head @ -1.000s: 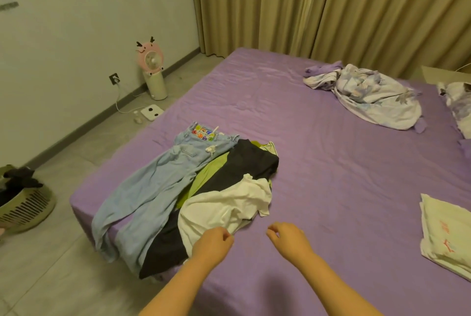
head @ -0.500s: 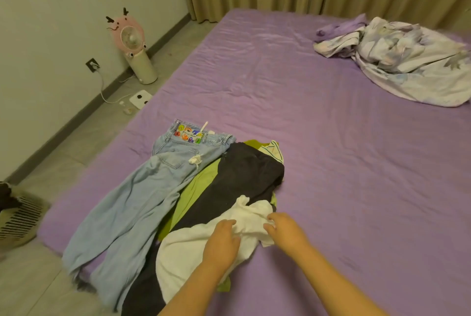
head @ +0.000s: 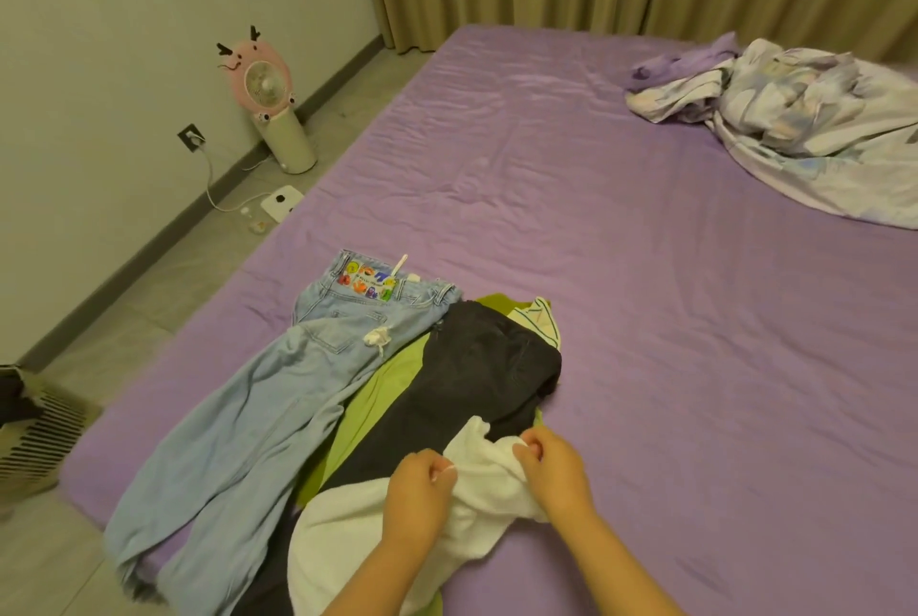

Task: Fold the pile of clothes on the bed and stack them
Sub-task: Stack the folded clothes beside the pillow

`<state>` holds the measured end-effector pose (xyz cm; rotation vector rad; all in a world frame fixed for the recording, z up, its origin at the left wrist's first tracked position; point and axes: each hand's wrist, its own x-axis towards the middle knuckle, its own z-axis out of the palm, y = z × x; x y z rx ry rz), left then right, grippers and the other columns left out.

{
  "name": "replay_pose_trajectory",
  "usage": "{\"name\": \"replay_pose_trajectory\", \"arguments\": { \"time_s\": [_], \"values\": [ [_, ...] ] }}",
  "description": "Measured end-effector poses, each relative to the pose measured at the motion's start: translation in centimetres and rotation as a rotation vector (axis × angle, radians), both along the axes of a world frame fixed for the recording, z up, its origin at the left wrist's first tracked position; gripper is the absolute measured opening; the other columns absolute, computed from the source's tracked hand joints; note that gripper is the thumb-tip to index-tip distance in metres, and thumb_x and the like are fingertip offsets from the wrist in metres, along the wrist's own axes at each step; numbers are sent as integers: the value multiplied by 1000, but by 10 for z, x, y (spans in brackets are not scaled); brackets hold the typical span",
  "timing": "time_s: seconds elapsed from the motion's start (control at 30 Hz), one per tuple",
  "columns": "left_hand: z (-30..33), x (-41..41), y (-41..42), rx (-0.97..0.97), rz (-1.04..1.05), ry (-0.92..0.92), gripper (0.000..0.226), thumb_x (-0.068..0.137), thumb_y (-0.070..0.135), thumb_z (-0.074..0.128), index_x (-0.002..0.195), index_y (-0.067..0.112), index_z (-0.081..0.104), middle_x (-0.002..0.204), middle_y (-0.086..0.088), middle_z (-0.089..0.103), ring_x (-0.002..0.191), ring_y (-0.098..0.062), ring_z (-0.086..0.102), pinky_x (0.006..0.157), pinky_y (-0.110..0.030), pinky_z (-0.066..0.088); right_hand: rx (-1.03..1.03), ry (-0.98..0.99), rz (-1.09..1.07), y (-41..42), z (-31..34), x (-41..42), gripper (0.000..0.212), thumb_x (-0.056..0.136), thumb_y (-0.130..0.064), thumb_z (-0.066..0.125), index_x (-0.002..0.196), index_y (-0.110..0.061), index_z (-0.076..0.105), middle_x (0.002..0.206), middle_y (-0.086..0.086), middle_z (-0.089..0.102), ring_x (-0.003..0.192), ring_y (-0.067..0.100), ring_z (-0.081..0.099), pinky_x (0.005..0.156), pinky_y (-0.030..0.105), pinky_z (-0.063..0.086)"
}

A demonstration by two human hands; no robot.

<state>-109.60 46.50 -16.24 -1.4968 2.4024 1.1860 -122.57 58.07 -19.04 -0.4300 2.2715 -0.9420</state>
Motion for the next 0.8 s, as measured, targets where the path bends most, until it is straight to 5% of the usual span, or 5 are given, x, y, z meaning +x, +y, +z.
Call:
{"name": "replay_pose_trajectory", "arguments": {
  "time_s": [0.17, 0.23, 0.43, 0.57, 0.8],
  "values": [
    [70, 3, -24, 75, 85, 242, 9, 88, 16, 64, 80, 19, 64, 68, 0, 64, 67, -18, 60, 71, -33, 52, -278, 9, -237, 16, 70, -20, 3, 92, -17, 58, 89, -18, 59, 90, 0, 61, 84, 17, 56, 68, 23, 41],
    [101, 2, -32, 116, 117, 351, 8, 88, 12, 64, 80, 15, 65, 66, -2, 62, 62, -20, 59, 70, -38, 53, -371, 38, -283, 24, 106, -28, 5, 92, -16, 59, 87, -19, 58, 85, -3, 60, 79, 13, 55, 64, 22, 42],
    [199, -12, -35, 136, 32, 592, 10, 91, 12, 60, 82, 9, 62, 68, -2, 57, 57, -16, 54, 57, -25, 53, -584, 171, -290, 40, 224, -37, 12, 92, -22, 59, 80, -22, 56, 69, -4, 55, 60, 7, 48, 55, 23, 39],
    [255, -16, -38, 129, -14, 686, 14, 93, 18, 59, 85, 7, 63, 75, -4, 58, 64, -20, 54, 62, -30, 52, -701, 281, -314, 59, 295, -34, 13, 90, -22, 62, 78, -21, 57, 68, -8, 55, 57, -3, 47, 52, 10, 39],
    [321, -19, -46, 147, -24, 864, 12, 94, 13, 59, 83, 8, 62, 74, -9, 58, 54, -15, 59, 62, -31, 55, -862, 396, -349, 97, 388, -20, 13, 89, -20, 65, 77, -21, 59, 64, -12, 58, 55, -4, 50, 50, 9, 38]
  ]
}}
